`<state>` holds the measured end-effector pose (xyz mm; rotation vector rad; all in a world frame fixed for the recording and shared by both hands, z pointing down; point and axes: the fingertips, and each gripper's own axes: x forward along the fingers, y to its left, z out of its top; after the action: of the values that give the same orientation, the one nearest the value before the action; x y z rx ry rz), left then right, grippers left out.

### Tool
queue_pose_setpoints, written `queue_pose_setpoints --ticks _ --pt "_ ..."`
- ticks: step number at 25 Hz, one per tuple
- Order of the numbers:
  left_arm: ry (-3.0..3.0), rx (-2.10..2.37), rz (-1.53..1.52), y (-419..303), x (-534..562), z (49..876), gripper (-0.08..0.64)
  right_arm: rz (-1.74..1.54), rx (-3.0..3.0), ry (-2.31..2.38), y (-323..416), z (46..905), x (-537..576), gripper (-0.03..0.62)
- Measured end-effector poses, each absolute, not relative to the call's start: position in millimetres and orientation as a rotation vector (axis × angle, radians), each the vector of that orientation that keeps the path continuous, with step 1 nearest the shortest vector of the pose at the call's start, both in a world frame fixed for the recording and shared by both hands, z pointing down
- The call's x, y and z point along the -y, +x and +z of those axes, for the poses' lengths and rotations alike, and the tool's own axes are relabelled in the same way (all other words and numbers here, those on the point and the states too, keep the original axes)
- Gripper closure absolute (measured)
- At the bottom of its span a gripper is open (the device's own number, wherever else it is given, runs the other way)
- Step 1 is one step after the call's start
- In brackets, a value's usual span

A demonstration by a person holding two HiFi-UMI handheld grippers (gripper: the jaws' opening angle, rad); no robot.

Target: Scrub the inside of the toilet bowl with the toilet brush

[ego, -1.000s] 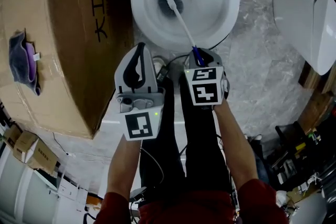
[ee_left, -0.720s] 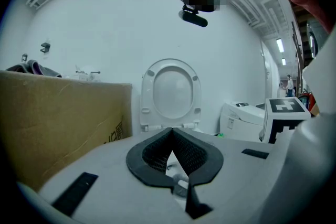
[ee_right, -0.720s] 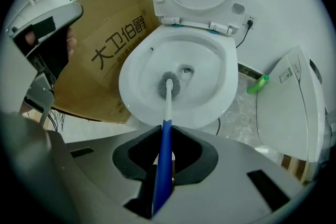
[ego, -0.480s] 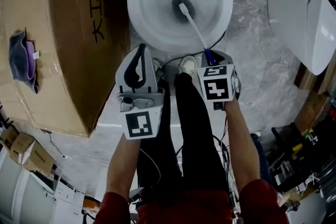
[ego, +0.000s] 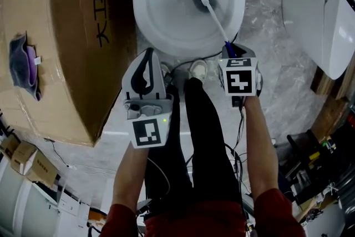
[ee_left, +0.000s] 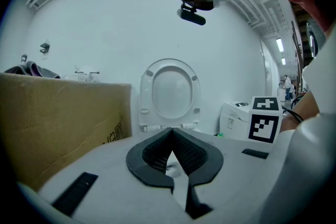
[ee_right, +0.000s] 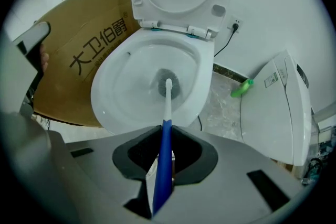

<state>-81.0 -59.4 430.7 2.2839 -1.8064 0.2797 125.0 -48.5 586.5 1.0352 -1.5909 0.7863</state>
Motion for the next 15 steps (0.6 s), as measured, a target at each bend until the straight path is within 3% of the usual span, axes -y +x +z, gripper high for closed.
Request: queue_pose_setpoints --ticks 15 --pt "2.236 1.830 0.266 -100 73 435 0.548 0.767 1.595 1.092 108 606 116 0.530"
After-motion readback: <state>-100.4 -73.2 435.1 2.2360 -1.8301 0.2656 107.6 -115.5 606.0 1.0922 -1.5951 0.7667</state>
